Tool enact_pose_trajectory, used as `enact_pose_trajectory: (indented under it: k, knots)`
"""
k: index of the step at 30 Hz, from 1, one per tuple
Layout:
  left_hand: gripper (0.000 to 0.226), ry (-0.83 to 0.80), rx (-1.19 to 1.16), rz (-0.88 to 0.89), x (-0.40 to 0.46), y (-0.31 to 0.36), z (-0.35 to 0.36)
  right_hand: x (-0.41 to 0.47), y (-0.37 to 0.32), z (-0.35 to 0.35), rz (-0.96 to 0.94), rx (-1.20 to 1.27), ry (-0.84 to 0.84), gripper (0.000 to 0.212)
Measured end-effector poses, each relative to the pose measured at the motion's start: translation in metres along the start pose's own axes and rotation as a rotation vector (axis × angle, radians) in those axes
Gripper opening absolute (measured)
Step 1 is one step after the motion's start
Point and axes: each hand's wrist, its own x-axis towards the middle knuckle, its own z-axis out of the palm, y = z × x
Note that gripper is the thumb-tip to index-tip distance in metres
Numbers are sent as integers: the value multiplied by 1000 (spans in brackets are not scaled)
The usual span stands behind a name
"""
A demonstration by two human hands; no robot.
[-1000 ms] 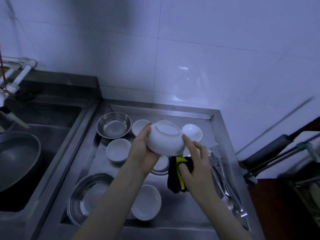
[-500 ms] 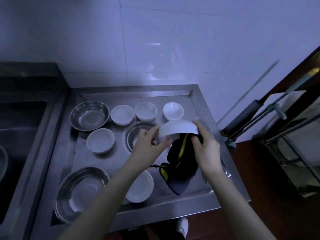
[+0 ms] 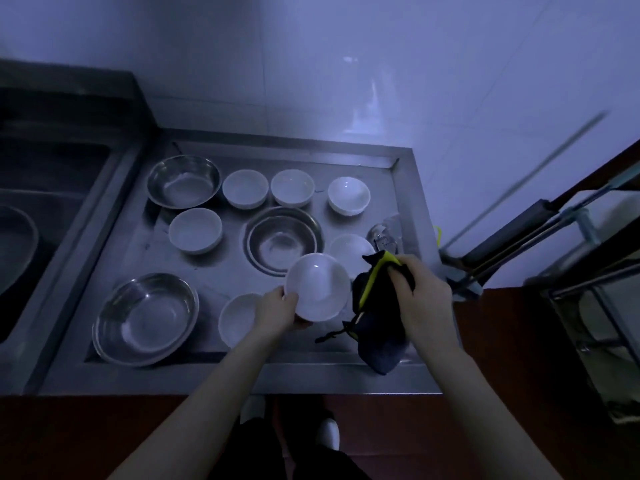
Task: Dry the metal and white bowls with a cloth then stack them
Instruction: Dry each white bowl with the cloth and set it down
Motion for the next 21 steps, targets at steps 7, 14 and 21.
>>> enact_pose_trajectory:
  k: [7, 14, 21]
  knots:
    - [41, 125, -77, -189, 43, -74, 37, -11, 50, -19, 18, -52, -76, 10]
    - [41, 143, -456, -238, 36, -72, 59, -15, 82, -18, 76, -25, -123, 9]
    - [44, 11, -39, -191, 21, -62, 46, -22, 82, -18, 104, 5, -170, 6]
